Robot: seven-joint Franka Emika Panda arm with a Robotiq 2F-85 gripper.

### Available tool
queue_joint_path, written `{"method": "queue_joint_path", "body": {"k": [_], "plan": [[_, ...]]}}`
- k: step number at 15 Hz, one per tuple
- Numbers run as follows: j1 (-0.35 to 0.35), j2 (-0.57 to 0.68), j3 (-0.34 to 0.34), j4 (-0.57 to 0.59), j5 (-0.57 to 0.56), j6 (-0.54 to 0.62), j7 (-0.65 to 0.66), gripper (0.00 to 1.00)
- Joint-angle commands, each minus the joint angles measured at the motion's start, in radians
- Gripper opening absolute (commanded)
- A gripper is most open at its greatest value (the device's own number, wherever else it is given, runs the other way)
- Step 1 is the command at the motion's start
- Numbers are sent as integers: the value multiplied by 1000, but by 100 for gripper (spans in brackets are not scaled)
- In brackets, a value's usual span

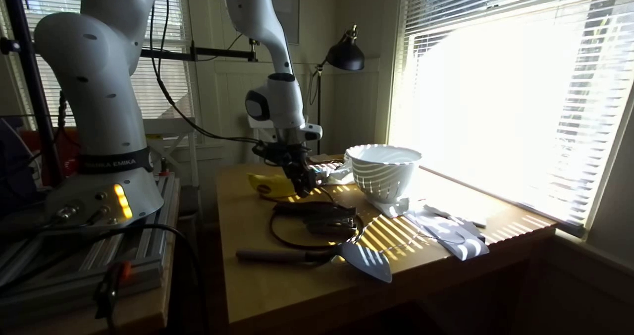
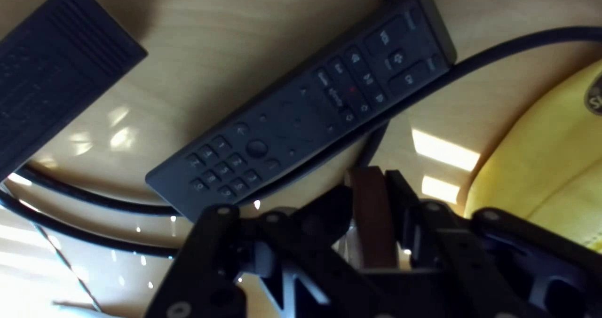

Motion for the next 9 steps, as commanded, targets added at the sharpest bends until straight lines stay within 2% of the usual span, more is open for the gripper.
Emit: {"method": "queue_joint_path", "body": {"k": [1, 2, 3, 4, 6, 7, 9], "plan": [[5, 100, 7, 64, 18, 48, 13, 6], [5, 111, 8, 69, 17, 43, 18, 6], [3, 114, 10, 69, 20, 40, 22, 20], [3, 113, 9, 68, 18, 36, 26, 51], [0, 45, -5, 22, 6, -15, 41, 58], [2, 22, -15, 5, -1, -29, 48, 66], [16, -53, -77, -52, -48, -110, 99, 81]]}}
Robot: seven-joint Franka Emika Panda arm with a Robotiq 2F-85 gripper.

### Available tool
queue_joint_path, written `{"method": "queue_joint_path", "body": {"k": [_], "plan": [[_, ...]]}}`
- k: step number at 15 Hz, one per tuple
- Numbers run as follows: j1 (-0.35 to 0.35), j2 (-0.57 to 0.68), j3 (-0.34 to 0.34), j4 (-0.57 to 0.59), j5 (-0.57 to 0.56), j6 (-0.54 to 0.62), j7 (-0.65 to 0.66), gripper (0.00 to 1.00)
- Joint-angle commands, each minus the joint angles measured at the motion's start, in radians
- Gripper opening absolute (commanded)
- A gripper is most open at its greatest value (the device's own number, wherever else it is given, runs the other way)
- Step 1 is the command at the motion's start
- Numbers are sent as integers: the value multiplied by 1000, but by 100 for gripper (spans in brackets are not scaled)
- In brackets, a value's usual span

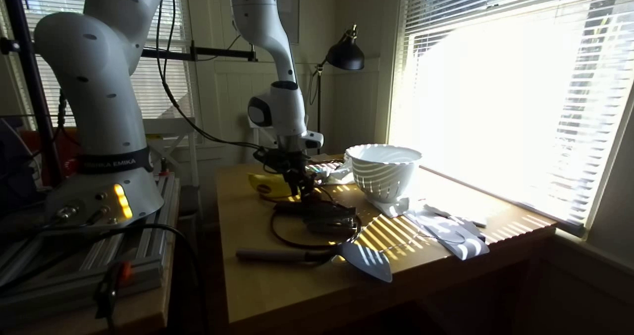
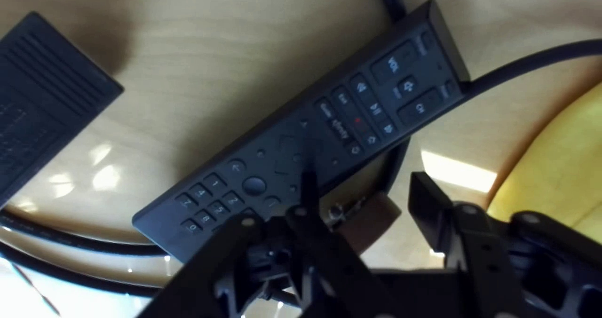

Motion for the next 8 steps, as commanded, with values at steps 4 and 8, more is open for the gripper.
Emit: {"method": "queue_joint_path", "body": {"k": [4, 8], "plan": [[-1, -222, -167, -116, -149, -258, 184, 100], [-1, -206, -221, -76, -228, -316, 242, 100]]}}
